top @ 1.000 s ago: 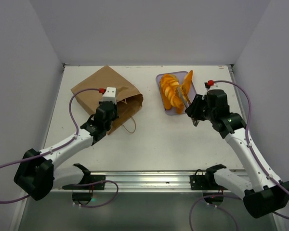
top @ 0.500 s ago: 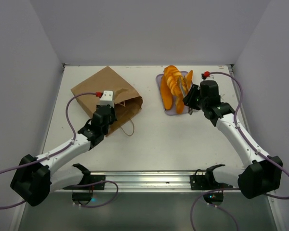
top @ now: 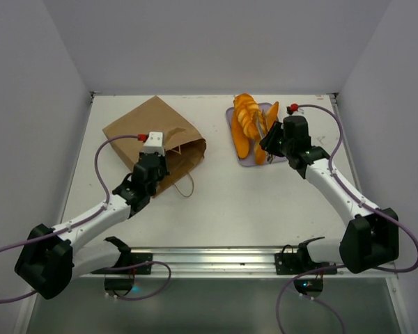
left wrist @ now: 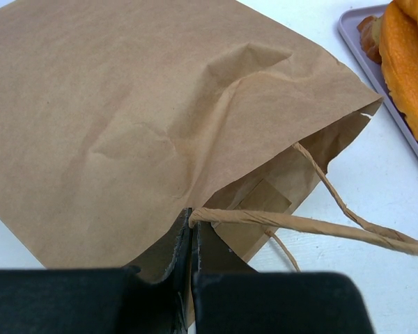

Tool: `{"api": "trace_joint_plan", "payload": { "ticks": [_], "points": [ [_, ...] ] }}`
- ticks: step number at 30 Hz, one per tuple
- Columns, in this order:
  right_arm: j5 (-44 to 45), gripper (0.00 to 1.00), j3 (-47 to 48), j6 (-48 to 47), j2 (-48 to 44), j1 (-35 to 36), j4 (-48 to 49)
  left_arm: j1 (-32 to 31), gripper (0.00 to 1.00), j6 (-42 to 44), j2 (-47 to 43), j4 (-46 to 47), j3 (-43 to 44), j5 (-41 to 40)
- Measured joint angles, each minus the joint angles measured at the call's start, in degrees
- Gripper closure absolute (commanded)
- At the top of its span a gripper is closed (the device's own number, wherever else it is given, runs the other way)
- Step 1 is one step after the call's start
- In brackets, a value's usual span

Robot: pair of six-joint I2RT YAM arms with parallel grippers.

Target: Take the fake bread out of the paper bag

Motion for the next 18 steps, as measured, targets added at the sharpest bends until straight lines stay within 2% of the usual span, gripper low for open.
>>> {"api": "trace_joint_plan", "payload": {
  "ticks": [8,12,18],
  "points": [
    [0.0,0.65,-1.7,0.0,0.0,0.0,1.0,0.0,1.0,0.2,-1.4,1.0,-0.8,0.0],
    [0.0,0.57,-1.9,0.1,0.0,0.0,1.0,0.0,1.0,0.3,-1.4,1.0,-0.8,0.2],
    [0.0,0.54,-2.6,0.1,-0.2,0.0,1.0,0.0,1.0,0.3,-1.4,1.0,-0.8,0.2]
  ]
}}
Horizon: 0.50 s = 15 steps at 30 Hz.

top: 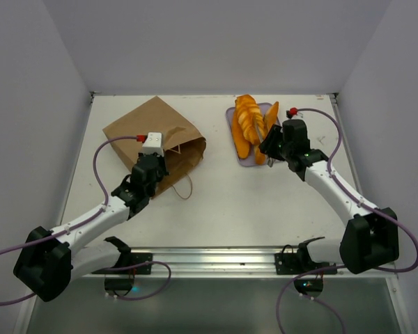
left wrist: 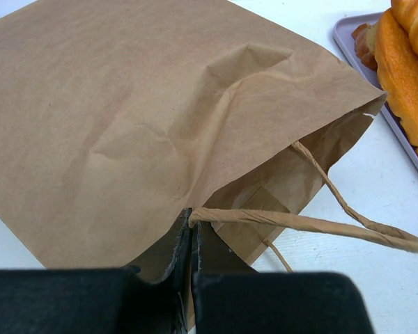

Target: Take the fake bread out of the paper bag

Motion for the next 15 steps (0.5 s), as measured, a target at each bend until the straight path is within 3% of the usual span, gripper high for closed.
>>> {"api": "trace_joint_plan", "payload": {
  "ticks": [15],
  "points": [
    [0.1,0.53,-0.2,-0.1,-1.2,0.0,0.0,0.0,1.0,0.0,0.0,0.0,0.0,0.3]
  ]
}}
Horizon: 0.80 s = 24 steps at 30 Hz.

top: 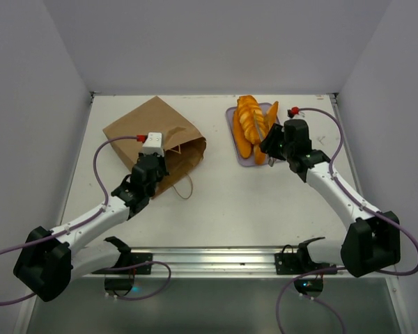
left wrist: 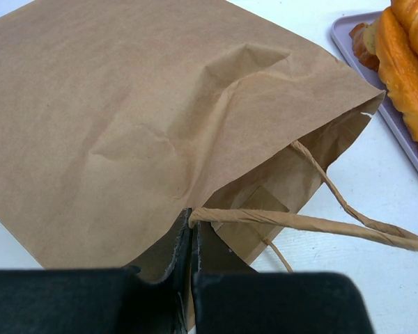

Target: Take the fake bread out of the paper bag

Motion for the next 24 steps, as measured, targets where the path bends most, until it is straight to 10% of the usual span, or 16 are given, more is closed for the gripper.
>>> {"api": "trace_joint_plan", "payload": {
  "ticks": [24],
  "points": [
    [-7.7,0.54,-0.2,-1.4,-10.8,0.0,-4.5,0.0,1.0,0.0,-1.0,0.0,0.0,0.1]
  ]
}}
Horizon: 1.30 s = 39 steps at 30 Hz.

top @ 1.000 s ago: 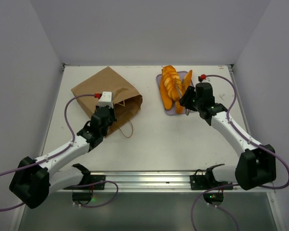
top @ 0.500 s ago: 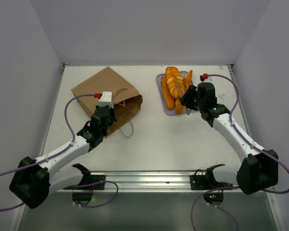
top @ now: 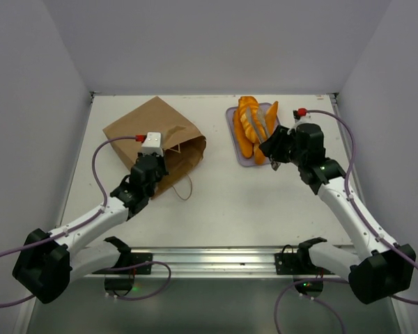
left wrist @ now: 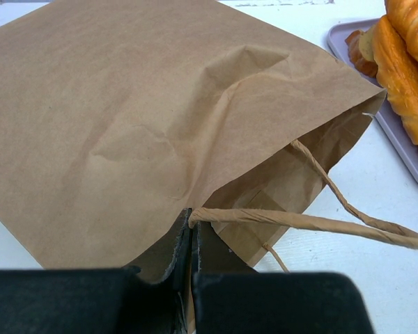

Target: Take the fake bread out of the paper bag

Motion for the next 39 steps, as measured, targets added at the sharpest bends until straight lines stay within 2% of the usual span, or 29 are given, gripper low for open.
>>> {"api": "trace_joint_plan", "payload": {
  "ticks": [9,17,22,32,39],
  "points": [
    [-6.2,0.55,-6.5,-0.1,-8.5,2.3,-1.6,0.0,1.0,0.0,-1.5,-0.1,-0.1,0.0],
    [-5.5,0.55,-10.3,2.3,-12.6,15.4,-4.1,0.0,1.0,0.0,-1.9,-0.1,-0.1,0.0],
    [-5.2,0.55,-12.7,4.9,-14.1,19.1,-4.0,0.0,1.0,0.0,-1.9,-0.1,-0.1,0.0],
    [-4.6,0.55,-13.3,10.1,-13.3,26.6,-0.3,0.0,1.0,0.1,-1.8,-0.1,-0.1,0.0],
    [-5.8,0.55,-13.8,14.1,-4.1,29.2,9.2,0.0,1.0,0.2,-1.8,-0.1,-0.1,0.0]
  ]
}}
